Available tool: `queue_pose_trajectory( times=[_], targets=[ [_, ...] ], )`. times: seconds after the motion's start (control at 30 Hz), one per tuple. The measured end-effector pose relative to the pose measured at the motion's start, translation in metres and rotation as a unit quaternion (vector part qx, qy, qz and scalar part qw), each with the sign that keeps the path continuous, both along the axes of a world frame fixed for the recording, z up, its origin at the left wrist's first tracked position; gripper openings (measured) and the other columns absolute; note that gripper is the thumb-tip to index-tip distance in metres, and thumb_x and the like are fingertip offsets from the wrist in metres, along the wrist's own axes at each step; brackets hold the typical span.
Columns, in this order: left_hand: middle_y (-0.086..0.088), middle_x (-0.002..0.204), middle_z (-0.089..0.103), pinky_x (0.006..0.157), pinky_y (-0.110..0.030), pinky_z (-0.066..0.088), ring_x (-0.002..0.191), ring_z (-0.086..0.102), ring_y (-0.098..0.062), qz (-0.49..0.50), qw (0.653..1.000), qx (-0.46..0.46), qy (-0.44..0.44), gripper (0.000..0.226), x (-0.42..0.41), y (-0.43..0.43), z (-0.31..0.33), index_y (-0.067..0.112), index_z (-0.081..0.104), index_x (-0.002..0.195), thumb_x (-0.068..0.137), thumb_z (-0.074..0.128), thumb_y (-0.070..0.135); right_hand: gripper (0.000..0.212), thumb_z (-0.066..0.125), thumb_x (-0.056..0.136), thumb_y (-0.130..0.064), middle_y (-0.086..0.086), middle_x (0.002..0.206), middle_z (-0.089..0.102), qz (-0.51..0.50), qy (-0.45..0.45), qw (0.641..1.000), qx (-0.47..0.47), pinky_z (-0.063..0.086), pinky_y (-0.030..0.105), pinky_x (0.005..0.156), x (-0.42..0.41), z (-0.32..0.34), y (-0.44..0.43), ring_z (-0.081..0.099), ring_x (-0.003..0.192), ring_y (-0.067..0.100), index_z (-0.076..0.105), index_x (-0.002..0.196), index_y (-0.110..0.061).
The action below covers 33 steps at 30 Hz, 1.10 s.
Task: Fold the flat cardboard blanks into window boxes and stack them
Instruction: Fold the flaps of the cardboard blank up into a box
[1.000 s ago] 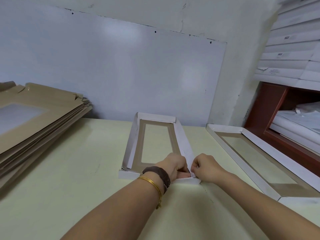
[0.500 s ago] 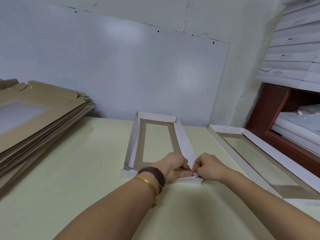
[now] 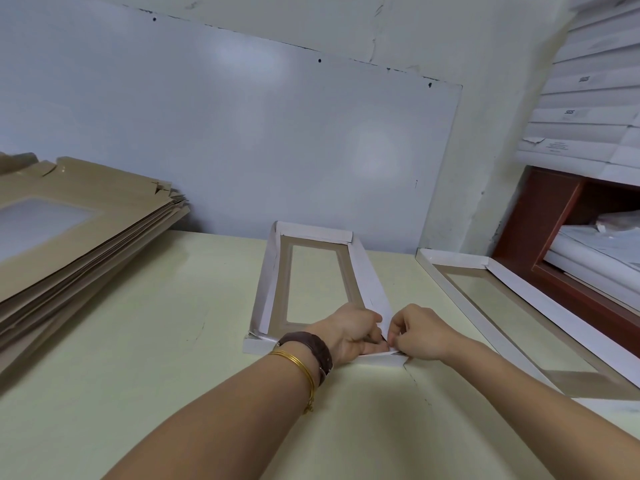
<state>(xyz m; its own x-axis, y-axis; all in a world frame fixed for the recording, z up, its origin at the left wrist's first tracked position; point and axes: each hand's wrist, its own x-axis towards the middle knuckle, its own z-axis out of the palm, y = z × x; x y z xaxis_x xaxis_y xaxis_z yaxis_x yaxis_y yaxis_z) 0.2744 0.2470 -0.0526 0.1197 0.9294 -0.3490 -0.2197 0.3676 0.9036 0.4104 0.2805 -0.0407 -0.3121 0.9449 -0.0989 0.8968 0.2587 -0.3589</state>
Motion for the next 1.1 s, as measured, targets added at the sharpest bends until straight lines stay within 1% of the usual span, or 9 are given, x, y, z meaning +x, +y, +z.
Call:
queue_pose_trajectory(
  times=[0.23,0.3,0.4,0.53,0.7,0.8,0.93,1.03,1.1],
  targets=[
    [-0.016,0.067,0.05,0.094,-0.048,0.052,0.057,0.059,-0.025,0.005,1.0,0.0,-0.031,0.035,0.0,0.001,-0.002,-0.011,0.049,0.113,0.087,0.031,-0.024,0.023,0.046,0.083,-0.003,-0.009,0.065,0.05,0.025,-0.006,0.999,-0.025,0.032,0.006,0.043,-0.002,0.006,-0.004,0.045,0.059,0.002,0.067,0.08,-0.013],
    [-0.027,0.09,0.06,0.089,-0.049,0.054,0.074,0.065,-0.033,-0.005,0.999,0.0,-0.043,0.04,-0.001,0.001,-0.001,-0.02,0.047,0.116,0.082,0.027,-0.028,0.025,0.046,0.083,-0.003,-0.008,0.067,0.052,0.027,-0.009,0.999,-0.039,0.033,0.009,0.048,-0.002,0.008,-0.006,0.046,0.061,0.004,0.068,0.078,-0.014],
    [-0.034,0.127,0.053,0.081,-0.049,0.056,0.107,0.062,-0.044,-0.014,0.998,-0.02,-0.065,0.05,-0.002,0.0,-0.001,-0.019,0.047,0.125,0.081,0.025,-0.028,0.024,0.047,0.081,-0.002,0.001,0.074,0.058,0.026,-0.001,0.998,-0.063,0.039,0.021,0.061,-0.001,0.009,-0.007,0.05,0.07,0.013,0.07,0.078,-0.005],
    [-0.033,0.131,0.051,0.069,-0.044,0.058,0.106,0.059,-0.043,-0.016,0.994,-0.038,-0.1,0.054,-0.003,-0.007,0.004,-0.018,0.047,0.128,0.082,0.019,-0.025,0.023,0.05,0.08,-0.002,0.001,0.068,0.054,0.019,0.001,0.996,-0.092,0.035,0.021,0.057,-0.001,0.013,-0.008,0.046,0.066,0.014,0.066,0.064,-0.007],
    [-0.034,0.137,0.045,0.081,-0.047,0.057,0.116,0.056,-0.046,-0.014,0.993,-0.042,-0.113,0.051,-0.005,-0.005,0.002,-0.017,0.044,0.13,0.084,0.024,-0.024,0.033,0.048,0.077,-0.001,0.002,0.06,0.032,0.03,-0.014,0.996,-0.085,0.021,0.028,0.053,-0.002,0.013,-0.007,0.029,0.062,0.019,0.035,0.051,-0.016],
    [-0.033,0.133,0.049,0.093,-0.048,0.052,0.114,0.058,-0.045,-0.015,0.992,-0.038,-0.12,0.044,-0.007,-0.004,0.001,-0.018,0.046,0.125,0.085,0.028,-0.023,0.024,0.048,0.08,-0.002,0.002,0.066,0.046,0.03,-0.015,0.997,-0.074,0.031,0.025,0.056,-0.002,0.011,-0.007,0.041,0.064,0.018,0.051,0.059,-0.015],
    [-0.026,0.096,0.066,0.072,-0.043,0.06,0.087,0.066,-0.038,-0.032,0.99,-0.035,-0.134,0.03,-0.008,-0.005,0.001,-0.015,0.056,0.099,0.084,0.03,-0.023,0.015,0.052,0.081,-0.003,-0.001,0.08,0.061,0.015,0.017,0.998,-0.06,0.041,0.02,0.062,0.002,0.01,-0.005,0.054,0.074,0.012,0.066,0.082,-0.008],
    [-0.033,0.117,0.06,0.082,-0.045,0.058,0.102,0.063,-0.041,-0.025,0.992,-0.025,-0.121,0.041,-0.007,-0.005,0.0,-0.019,0.049,0.121,0.085,0.031,-0.021,0.017,0.054,0.08,-0.005,0.002,0.077,0.062,0.006,0.0,0.999,-0.041,0.04,0.022,0.06,0.003,0.006,-0.001,0.054,0.071,0.015,0.069,0.083,0.002],
    [-0.033,0.125,0.056,0.087,-0.046,0.055,0.11,0.06,-0.042,-0.022,0.991,-0.023,-0.129,0.041,-0.008,-0.005,0.0,-0.017,0.049,0.121,0.085,0.032,-0.021,0.019,0.053,0.079,-0.004,0.005,0.073,0.058,0.001,-0.007,0.999,-0.034,0.037,0.025,0.059,0.003,0.005,0.001,0.049,0.068,0.017,0.067,0.085,0.007]
  ],
)
